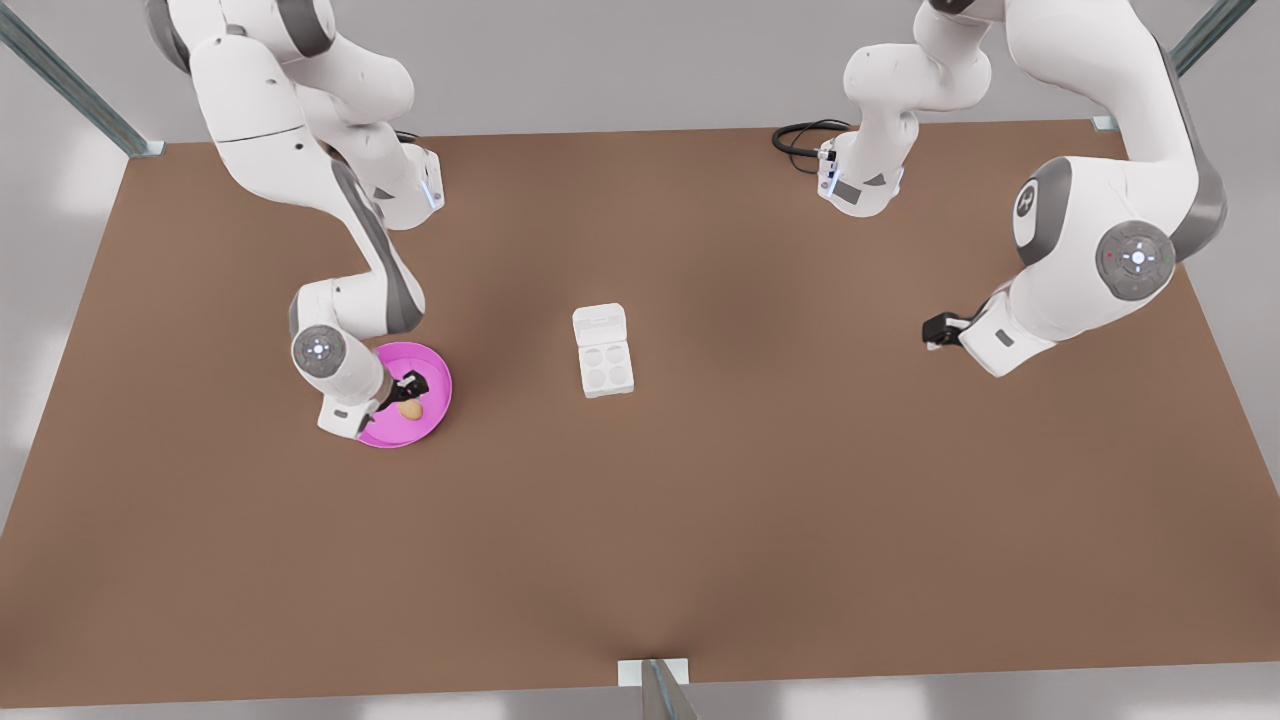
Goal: Pack egg into the box and close the box lid
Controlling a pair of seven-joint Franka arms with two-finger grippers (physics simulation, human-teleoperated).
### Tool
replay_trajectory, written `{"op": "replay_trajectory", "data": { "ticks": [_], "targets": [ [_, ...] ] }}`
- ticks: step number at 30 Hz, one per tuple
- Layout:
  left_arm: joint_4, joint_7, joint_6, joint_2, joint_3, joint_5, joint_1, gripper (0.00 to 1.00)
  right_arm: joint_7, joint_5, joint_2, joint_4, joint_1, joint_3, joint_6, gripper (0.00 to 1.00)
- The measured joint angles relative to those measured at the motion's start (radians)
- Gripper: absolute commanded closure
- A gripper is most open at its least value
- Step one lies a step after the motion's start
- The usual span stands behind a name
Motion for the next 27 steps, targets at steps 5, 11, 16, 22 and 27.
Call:
{"op": "replay_trajectory", "data": {
  "ticks": [5,11,16,22,27],
  "targets": [
    [0.000,0.001,-0.025,0.001,0.001,0.000,0.004,0.00,-0.016,-0.005,0.021,-0.029,0.007,0.000,0.069,0.00],
    [0.000,0.002,-0.038,0.000,0.000,0.001,0.000,0.00,-0.064,-0.012,0.024,-0.056,0.005,0.000,0.104,0.00],
    [0.003,0.002,-0.042,0.000,0.000,0.002,0.000,0.00,-0.125,-0.025,0.046,-0.093,0.002,0.000,0.137,0.00],
    [0.003,0.002,-0.043,0.001,0.000,0.003,0.000,0.00,-0.178,-0.027,0.085,-0.099,0.000,-0.002,0.199,0.00],
    [0.003,0.002,-0.043,0.001,0.000,0.004,-0.005,0.00,-0.203,-0.026,0.085,-0.104,-0.003,-0.004,0.251,0.00]
  ]
}}
